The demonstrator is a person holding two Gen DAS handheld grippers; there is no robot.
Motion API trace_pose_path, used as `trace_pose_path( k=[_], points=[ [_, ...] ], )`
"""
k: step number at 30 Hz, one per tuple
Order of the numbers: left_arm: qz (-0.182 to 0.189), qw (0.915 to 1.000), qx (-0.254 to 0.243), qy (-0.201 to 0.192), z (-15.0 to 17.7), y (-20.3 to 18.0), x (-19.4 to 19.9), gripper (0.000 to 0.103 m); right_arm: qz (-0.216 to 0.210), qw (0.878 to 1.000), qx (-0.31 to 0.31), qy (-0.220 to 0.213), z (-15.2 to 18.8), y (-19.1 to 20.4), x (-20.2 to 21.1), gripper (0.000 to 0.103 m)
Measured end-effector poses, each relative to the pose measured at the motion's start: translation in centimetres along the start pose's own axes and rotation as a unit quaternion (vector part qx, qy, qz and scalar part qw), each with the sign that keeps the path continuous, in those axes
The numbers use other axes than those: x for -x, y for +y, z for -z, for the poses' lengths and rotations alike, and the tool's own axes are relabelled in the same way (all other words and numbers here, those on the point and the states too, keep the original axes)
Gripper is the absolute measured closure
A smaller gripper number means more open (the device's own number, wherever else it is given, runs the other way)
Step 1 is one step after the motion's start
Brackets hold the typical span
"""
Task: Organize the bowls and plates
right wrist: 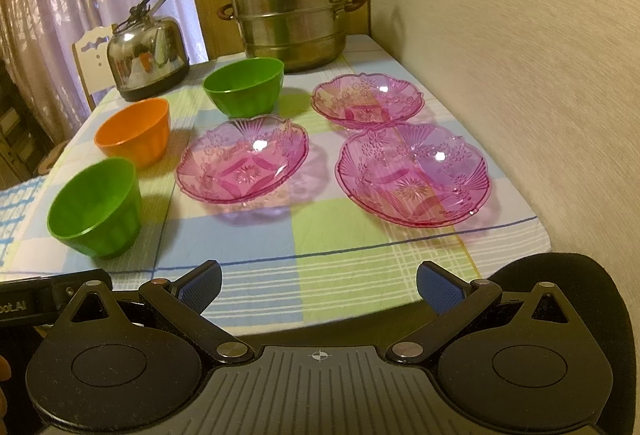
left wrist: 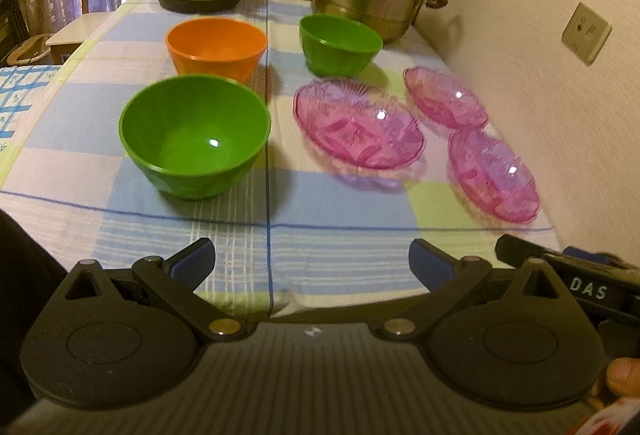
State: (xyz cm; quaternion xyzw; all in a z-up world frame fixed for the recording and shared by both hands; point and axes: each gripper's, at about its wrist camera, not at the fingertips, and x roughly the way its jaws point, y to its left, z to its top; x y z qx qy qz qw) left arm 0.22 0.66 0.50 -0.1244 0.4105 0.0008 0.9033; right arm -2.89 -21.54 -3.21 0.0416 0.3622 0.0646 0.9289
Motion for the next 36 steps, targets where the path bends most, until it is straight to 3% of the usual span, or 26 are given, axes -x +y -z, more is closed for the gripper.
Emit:
trace_pose_path(
  k=[7,13,18,26,30,36],
  points=[
    [0.048,0.9982,-0.005,-0.037,-4.2,0.0,0.8,0.001,-0.008,0.999,-0.041,-0.011,-2.2,-0.9,-0.3,0.0],
    [0.088,0.9937,-0.042,-0.056,-9.4,-0.2,-1.4,0.001,-0.021,0.996,-0.08,-0.015,-3.9,-1.3,-1.5,0.0],
    [0.078,0.9884,-0.101,-0.082,-12.4,-0.8,-4.4,0.001,-0.033,0.994,-0.103,-0.018,-4.9,-0.6,-3.5,0.0],
    [0.074,0.9869,-0.141,-0.029,-15.3,-1.4,-12.0,0.001,-0.043,0.988,-0.147,-0.012,-6.3,-0.9,-8.4,0.001],
    [0.086,0.9883,-0.127,-0.001,-16.5,-1.4,-15.3,0.007,-0.051,0.987,-0.155,0.005,-7.0,-1.3,-11.2,0.023],
    [0.082,0.9879,-0.13,0.023,-16.5,-1.2,-18.5,0.013,-0.051,0.984,-0.168,0.022,-6.4,-1.6,-13.7,0.039]
  ],
)
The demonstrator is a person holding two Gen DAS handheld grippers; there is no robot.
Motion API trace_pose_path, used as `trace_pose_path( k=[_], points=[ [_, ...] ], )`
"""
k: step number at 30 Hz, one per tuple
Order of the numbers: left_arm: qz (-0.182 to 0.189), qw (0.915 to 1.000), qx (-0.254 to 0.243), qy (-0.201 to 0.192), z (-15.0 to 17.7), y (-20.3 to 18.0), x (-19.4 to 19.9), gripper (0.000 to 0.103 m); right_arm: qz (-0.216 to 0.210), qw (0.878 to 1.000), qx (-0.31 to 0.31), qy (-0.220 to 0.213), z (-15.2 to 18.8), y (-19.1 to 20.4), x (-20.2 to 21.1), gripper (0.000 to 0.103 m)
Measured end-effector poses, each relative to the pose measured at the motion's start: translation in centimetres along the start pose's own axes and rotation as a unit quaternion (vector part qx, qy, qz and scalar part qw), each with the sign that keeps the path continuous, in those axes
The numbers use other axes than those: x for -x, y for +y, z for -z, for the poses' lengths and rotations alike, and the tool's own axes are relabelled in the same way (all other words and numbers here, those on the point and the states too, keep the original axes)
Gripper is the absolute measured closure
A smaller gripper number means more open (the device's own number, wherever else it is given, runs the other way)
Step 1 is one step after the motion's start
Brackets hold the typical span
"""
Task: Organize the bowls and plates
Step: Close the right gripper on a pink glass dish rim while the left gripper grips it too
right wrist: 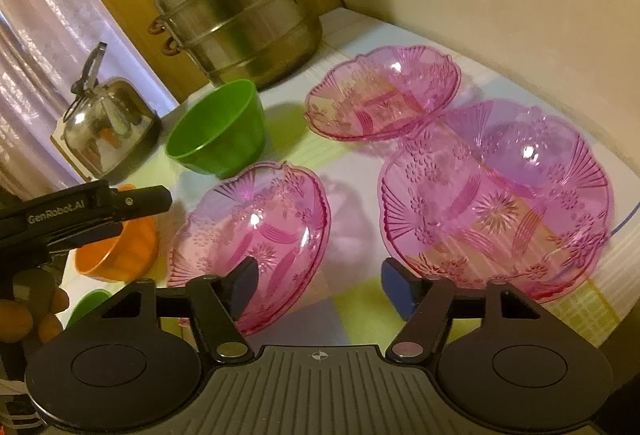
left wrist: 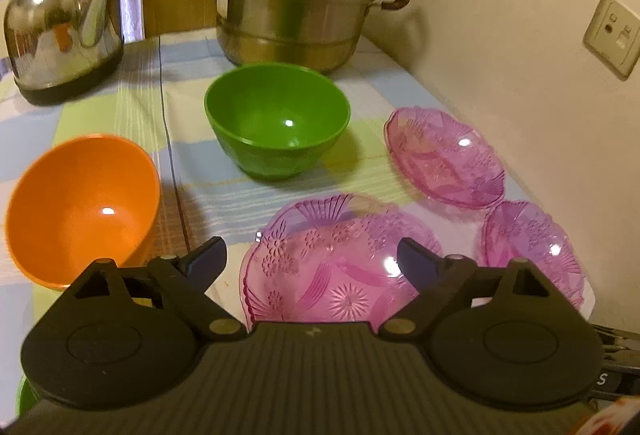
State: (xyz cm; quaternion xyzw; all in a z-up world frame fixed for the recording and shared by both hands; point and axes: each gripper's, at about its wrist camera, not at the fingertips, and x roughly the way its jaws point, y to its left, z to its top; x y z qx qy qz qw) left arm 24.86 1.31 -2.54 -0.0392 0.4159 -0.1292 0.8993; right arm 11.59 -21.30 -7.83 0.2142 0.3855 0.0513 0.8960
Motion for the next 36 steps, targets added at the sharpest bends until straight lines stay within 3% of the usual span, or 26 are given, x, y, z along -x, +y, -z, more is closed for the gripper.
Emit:
trace_pose_path(
  k=[4,13,21,36],
  points=[
    [-0.017,0.9997,-0.011,0.016,0.6,0.1,-1.5,0.02,0.002,1.0,-0.009,0.016,0.1,-0.1,-1.5,0.053],
    [-0.029,0.9987,-0.008,0.042,1.1,1.1,-3.0,0.036,0.003,1.0,-0.005,0.013,-0.2,0.6,-3.1,0.067],
    [-0.036,0.9976,-0.008,0.059,1.2,1.6,-4.2,0.061,0.012,1.0,0.001,0.021,-0.3,0.8,-4.1,0.073],
    [-0.042,0.9971,-0.009,0.063,1.4,2.1,-4.6,0.084,0.021,0.999,0.014,0.026,-0.2,0.8,-4.8,0.089]
  ],
)
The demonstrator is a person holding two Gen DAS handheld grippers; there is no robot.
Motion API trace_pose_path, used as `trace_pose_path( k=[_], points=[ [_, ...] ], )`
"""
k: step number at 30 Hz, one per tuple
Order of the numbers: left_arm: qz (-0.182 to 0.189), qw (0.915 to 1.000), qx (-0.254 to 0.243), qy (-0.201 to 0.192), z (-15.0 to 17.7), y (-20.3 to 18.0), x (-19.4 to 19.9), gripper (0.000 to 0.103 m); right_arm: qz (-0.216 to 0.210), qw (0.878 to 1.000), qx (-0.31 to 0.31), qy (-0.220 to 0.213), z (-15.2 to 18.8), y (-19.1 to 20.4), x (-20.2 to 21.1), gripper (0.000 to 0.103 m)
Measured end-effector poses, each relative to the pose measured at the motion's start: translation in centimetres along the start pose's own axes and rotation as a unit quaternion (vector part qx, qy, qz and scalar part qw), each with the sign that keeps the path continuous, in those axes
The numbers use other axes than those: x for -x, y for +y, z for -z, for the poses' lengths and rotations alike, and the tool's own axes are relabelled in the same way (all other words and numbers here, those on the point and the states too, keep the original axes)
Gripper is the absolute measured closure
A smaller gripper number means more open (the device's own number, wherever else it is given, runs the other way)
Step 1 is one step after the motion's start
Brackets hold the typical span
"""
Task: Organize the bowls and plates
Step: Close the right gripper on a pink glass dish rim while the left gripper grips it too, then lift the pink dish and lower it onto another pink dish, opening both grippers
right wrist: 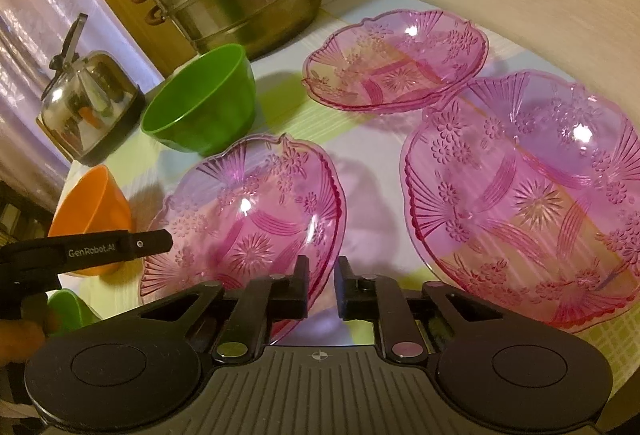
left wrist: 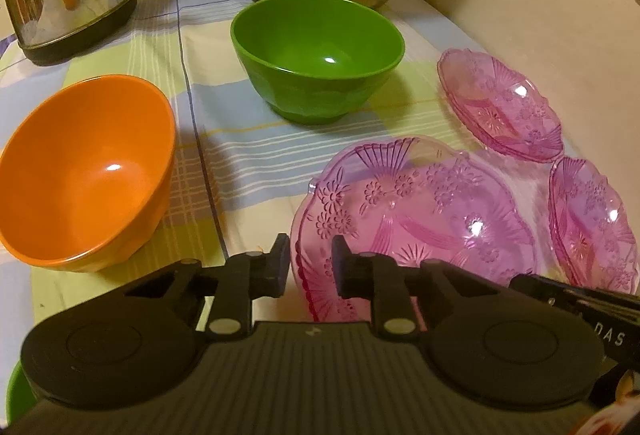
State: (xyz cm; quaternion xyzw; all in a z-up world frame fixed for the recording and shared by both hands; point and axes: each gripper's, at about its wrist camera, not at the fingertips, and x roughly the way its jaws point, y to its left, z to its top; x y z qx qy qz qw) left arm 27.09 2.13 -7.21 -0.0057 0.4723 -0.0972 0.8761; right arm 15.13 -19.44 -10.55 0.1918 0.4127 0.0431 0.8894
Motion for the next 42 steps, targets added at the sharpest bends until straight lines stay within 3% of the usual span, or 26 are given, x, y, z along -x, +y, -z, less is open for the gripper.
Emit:
trace_pose_path(
  k=[11,21,31,42],
  points=[
    [0.014,0.9992,0.005,-0.037,-0.8,-0.6,2.3,0.088,-0.006,1.0,0.011,-0.026,-0.6,-0.2,1.9,0.091],
    [0.038,0.9961,-0.015,-0.078,-4.7,-5.8,3.4,0.088,0.005,0.998,0.015,-0.063,-4.4,-2.5,4.9,0.091],
    [0.053,0.9951,0.001,-0.083,-9.1,-11.0,-1.2,0.088,0.042,0.995,0.011,-0.085,-10.0,-6.3,4.2,0.091],
    [0.023,0.9966,0.002,-0.079,-10.6,-13.2,-6.3,0.088,0.059,0.994,0.029,-0.083,-13.8,-6.5,0.5,0.091]
  ],
)
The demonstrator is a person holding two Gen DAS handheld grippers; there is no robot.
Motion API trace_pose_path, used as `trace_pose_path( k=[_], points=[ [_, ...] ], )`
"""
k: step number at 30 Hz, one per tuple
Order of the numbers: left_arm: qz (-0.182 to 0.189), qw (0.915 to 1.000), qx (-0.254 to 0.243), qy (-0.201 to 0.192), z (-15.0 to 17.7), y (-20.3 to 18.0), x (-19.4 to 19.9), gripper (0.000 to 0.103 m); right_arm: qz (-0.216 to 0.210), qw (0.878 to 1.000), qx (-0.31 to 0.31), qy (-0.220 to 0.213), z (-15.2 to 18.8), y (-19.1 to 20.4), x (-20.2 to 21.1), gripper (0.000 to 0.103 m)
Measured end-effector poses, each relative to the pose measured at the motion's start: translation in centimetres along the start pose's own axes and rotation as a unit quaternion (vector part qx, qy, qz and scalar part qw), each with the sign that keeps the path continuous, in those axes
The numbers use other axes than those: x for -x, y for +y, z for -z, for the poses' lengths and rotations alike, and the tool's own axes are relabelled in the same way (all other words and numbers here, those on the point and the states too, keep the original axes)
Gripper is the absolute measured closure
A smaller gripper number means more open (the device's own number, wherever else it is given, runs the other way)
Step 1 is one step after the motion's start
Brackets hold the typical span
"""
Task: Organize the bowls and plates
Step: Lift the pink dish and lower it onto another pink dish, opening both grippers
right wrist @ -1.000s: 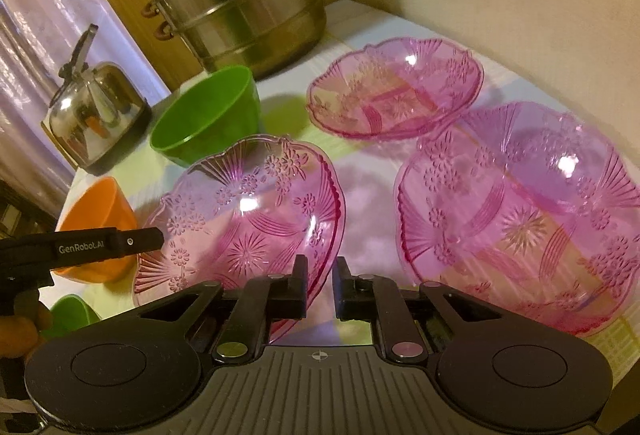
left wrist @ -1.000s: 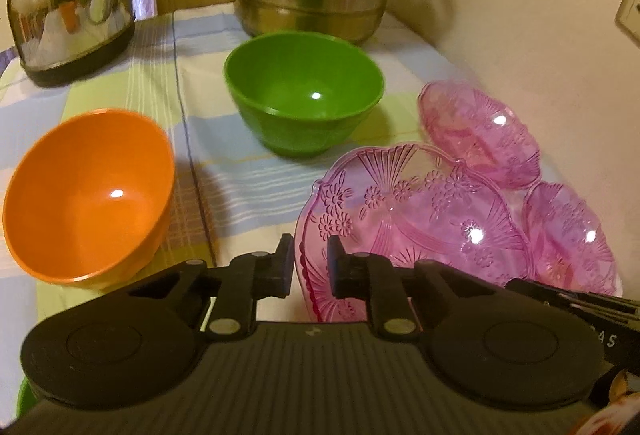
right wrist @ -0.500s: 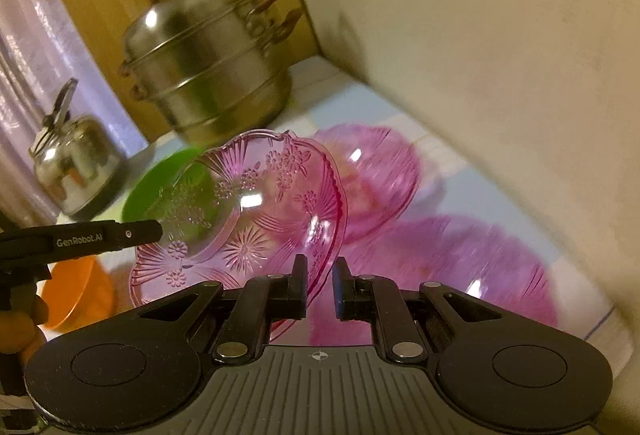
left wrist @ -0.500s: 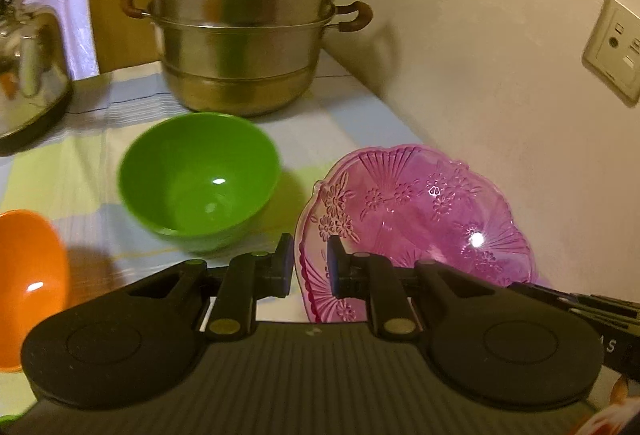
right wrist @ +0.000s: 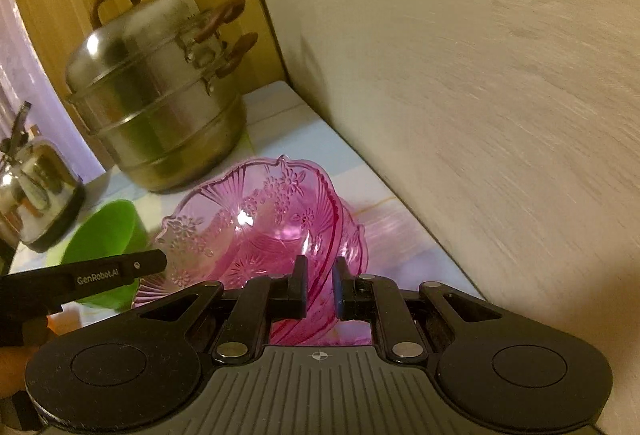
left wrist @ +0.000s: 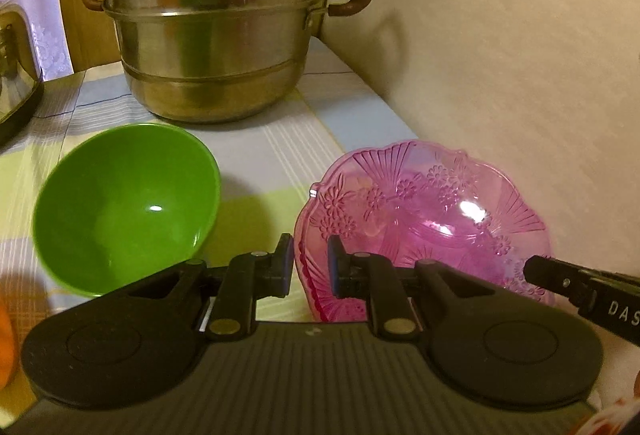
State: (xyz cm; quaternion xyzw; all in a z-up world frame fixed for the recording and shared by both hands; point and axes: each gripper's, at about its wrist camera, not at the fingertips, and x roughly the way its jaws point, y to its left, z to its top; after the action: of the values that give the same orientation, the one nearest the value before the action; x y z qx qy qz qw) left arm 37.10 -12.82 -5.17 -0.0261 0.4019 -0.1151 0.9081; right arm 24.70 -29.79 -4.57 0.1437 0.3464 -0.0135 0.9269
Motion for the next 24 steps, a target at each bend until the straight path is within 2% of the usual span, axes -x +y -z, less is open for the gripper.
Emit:
trace_pose_path(
  k=[12,21,23,24],
  points=[
    [-0.003,1.0,0.001,0.005,0.9,-0.1,-2.4,0.088,0.028,0.999,0.031,0.021,-0.1,-0.5,-3.7,0.091],
    [0.008,0.9999,-0.001,0.008,0.9,-0.1,-2.6,0.084,0.044,0.997,0.049,0.026,0.0,-0.1,-4.5,0.09],
    [0.007,0.9999,-0.008,-0.002,1.0,-0.3,-2.3,0.079,0.049,0.997,0.051,0.024,0.1,-0.1,-4.6,0.074],
    [0.006,0.9999,-0.007,-0.004,1.0,-0.3,-2.1,0.077,0.042,0.998,0.042,0.017,0.1,-0.3,-4.4,0.049]
  ],
)
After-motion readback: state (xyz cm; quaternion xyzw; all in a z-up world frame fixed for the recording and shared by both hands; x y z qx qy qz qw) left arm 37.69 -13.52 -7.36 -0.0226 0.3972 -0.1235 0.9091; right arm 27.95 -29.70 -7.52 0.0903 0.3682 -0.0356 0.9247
